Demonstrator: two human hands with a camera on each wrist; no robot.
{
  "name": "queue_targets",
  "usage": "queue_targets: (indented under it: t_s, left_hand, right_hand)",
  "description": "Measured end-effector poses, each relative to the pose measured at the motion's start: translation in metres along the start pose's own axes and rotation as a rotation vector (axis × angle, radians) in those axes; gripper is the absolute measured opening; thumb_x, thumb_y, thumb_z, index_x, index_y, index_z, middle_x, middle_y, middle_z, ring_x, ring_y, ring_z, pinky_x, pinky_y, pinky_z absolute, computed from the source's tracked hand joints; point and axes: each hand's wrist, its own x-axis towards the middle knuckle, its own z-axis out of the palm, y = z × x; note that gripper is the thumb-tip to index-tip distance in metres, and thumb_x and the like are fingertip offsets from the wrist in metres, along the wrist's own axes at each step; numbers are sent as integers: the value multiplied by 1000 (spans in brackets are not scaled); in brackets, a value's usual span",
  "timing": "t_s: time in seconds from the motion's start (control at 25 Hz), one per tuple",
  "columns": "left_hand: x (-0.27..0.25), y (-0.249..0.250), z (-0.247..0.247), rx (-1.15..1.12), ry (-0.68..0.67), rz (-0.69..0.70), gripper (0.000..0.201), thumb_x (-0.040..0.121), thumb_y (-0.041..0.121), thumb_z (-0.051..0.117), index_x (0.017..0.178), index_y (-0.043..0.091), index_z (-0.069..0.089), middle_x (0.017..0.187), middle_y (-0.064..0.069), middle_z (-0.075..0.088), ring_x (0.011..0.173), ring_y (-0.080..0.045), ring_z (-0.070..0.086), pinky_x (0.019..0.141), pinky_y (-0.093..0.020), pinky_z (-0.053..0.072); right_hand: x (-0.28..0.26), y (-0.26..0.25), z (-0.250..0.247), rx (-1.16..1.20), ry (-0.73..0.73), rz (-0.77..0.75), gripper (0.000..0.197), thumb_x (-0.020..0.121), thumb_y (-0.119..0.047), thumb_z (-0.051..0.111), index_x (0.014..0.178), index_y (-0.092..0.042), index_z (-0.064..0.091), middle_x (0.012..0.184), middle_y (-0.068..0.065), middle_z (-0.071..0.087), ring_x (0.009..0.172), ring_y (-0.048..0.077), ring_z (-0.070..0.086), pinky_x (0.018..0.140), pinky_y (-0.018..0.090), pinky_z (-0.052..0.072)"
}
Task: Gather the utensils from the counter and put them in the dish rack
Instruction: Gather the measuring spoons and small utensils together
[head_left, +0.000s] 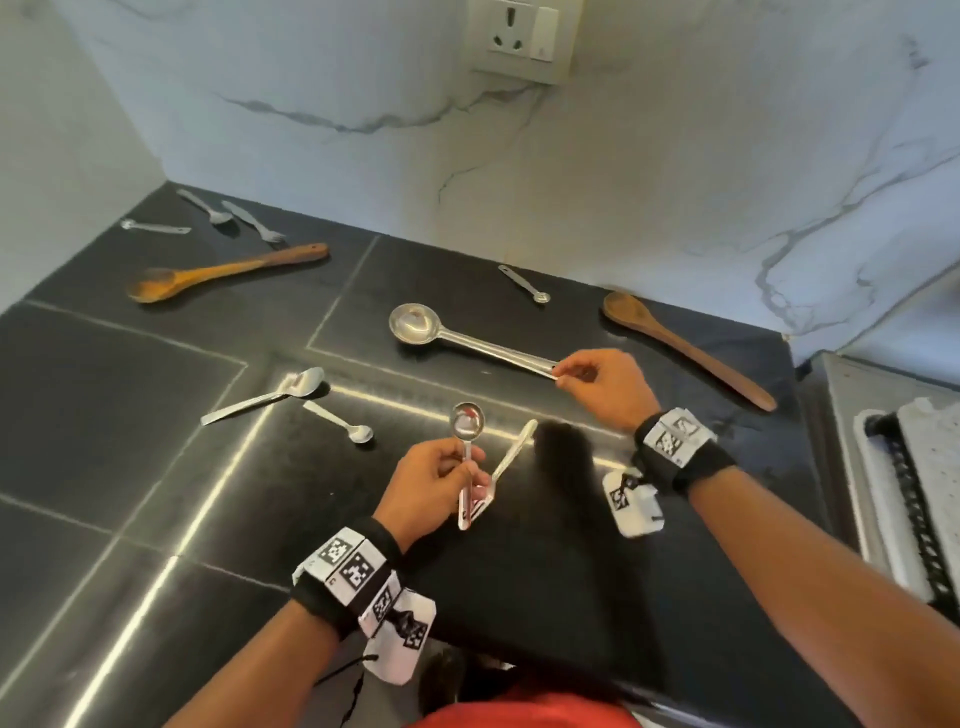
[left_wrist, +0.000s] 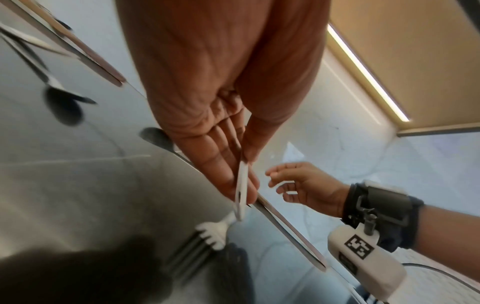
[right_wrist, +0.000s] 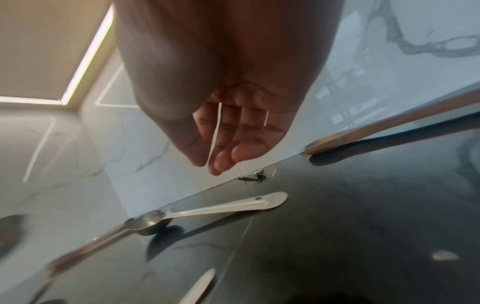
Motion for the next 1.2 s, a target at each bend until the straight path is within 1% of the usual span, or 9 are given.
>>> queue_targets:
  t_s: [0.16,0.32,0.48,0.64,0.84,0.96,1.04,1.12,1.2]
  left_hand:
    - [-4,2,-35,-63,190,-58,16,97,4,53,108,7,65,95,-18,75,86,-31,75,75,-35,61]
    - [-12,0,-52,-111,324,-83,17,97,4,53,109,6,65,96,-19,73,83,-29,74,72,-35,61]
    - [-24,-5,-63,-118,385,-103,18,97,5,54,110,9,66,95,-16,75,85,-29,75,72,-35,61]
    - [-27,-6,-76,-121,385,-96,19,97,4,54,110,10,67,95,-15,75,85,-28,74,70,-30,60]
    - [-30,-2,-114,-43,381,-10,24,99,4,49,106,17,67,95,-11,75,84,-19,72,77,-31,58]
    - [-27,-6,-140,-16,402,10,25,101,8,46,105,22,66,97,-6,75,90,-17,70,81,-32,56]
    - [-23,-8,-155,-10,400,27,26,101,11,46,103,27,66,99,-4,75,95,-18,70,85,-36,54]
    - [-21,-8,-164,-4,371,49,25,100,15,47,101,30,67,101,-4,74,97,-20,70,85,-39,54]
    - [-22,-7,-170,-41,338,71,21,98,21,49,100,28,68,101,-9,74,93,-26,71,79,-39,53]
  right_hand:
    - [98,5,-23,-208,-90,102,15,91,-25,65,103,-29,72,96,-3,72,93,16,67,86,29,50]
    - [178,14,-16,-201,-83,224,23,87,-39,68,90,-17,75,86,9,77,81,27,73,84,39,59]
    - [206,12,6,-245,-105,277,20,85,-25,71,87,-6,77,80,14,74,64,25,65,62,30,51]
    - [203,8,12,-223,-66,307,13,82,-18,74,87,-7,78,85,15,76,71,26,71,71,37,60]
    - [165,-46,7,-139,121,-39,15,82,-14,70,93,-15,80,76,6,72,78,24,69,77,32,54]
    - [126,-102,29,-171,5,-412,15,78,-9,73,88,-17,81,78,-2,67,74,18,64,74,36,55]
    - [96,-141,61,-137,-98,-626,14,78,-9,74,86,-18,81,82,-3,70,72,10,63,71,27,54]
    - [75,-177,98,-103,-181,-760,15,79,-8,72,86,-18,80,84,-5,70,72,3,59,71,15,48]
    - [67,-205,132,-51,-232,-810,15,80,-6,69,87,-17,79,84,-5,68,71,3,58,69,13,47]
